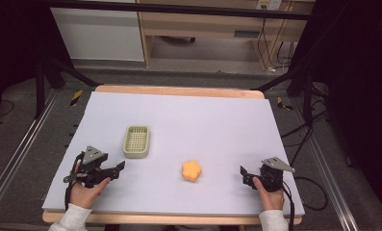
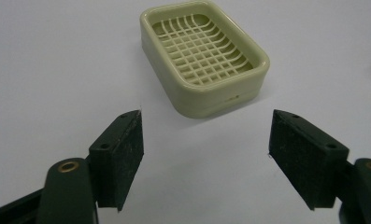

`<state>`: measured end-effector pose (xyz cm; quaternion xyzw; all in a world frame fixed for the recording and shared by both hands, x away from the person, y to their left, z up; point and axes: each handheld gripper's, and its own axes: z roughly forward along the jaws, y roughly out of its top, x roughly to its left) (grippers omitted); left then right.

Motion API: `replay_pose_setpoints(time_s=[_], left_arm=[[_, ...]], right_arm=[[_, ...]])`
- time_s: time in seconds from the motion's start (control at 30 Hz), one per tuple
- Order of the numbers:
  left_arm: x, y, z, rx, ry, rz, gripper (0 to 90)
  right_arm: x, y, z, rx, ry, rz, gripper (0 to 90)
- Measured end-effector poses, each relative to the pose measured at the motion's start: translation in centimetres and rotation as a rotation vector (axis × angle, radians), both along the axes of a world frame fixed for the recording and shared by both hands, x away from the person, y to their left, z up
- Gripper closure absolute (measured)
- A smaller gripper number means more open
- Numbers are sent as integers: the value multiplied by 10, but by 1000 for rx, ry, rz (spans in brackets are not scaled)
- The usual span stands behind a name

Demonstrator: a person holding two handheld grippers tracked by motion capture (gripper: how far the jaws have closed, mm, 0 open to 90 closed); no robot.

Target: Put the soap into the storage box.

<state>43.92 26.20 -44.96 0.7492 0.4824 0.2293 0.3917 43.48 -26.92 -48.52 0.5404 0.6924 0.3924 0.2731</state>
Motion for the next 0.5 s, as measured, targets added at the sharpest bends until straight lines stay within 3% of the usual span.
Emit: replay_pose_setpoints(time_s=[0.5], left_arm=[[-1, -13, 4, 8, 5, -41, 254]], right_arm=[[-1, 2, 1, 2, -21, -2, 55]])
